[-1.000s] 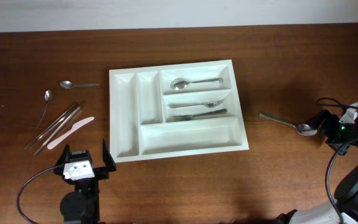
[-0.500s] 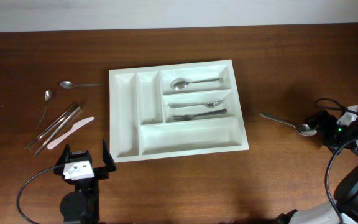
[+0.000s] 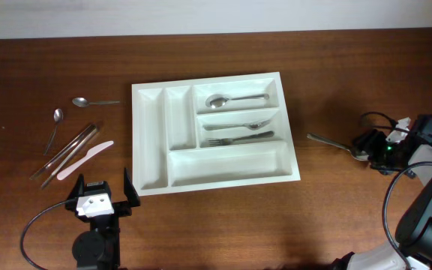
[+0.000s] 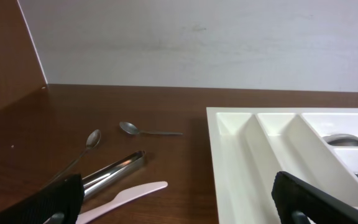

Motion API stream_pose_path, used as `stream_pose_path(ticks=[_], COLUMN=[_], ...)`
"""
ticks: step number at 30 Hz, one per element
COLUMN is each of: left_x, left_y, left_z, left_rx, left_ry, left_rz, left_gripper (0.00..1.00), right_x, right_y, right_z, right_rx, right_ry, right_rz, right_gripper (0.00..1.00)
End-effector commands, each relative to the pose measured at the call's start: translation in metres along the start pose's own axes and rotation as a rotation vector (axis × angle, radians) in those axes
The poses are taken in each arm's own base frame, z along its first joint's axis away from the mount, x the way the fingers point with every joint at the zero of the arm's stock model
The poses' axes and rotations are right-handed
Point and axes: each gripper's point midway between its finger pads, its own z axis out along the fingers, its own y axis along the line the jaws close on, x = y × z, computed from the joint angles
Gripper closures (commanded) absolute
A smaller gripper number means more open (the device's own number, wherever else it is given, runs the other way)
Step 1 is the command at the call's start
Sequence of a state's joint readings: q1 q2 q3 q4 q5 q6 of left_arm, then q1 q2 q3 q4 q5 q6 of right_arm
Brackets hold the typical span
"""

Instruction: Pack container

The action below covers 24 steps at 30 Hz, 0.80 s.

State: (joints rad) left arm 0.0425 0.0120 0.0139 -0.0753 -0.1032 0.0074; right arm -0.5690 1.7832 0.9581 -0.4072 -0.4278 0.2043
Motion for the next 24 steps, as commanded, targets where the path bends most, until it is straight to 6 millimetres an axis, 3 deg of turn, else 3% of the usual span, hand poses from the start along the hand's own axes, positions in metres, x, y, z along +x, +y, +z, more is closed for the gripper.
stream_pose_path(ticks=[1, 5, 15, 24], left_x=[0.001, 0.001, 0.001, 0.001], left_y=[-0.0002, -0.0002, -0.0002, -0.0003], left_z=[0.0, 0.0, 0.0, 0.0], left_rx=[0.004, 0.004, 0.004, 0.004], left_ry=[-0.002, -0.002, -0.002, -0.002], left_rz=[0.011, 0.011, 0.011, 0.011], left_gripper=[0.01, 0.01, 0.01, 0.01], right_x=[0.0025, 0.0028, 0.0028, 0.0027], right_y=[-0.0015, -0.0019, -0.0019, -0.0019], right_z=[-0.0002, -0.0003, -0.0003, -0.0003], right_rx=[0.019, 0.02, 0.02, 0.02], right_ry=[-0.002, -0.001, -0.001, -0.001], right_rz=[0.013, 0.014, 0.014, 0.014], right_gripper=[0.35, 0.42, 0.72, 0.88])
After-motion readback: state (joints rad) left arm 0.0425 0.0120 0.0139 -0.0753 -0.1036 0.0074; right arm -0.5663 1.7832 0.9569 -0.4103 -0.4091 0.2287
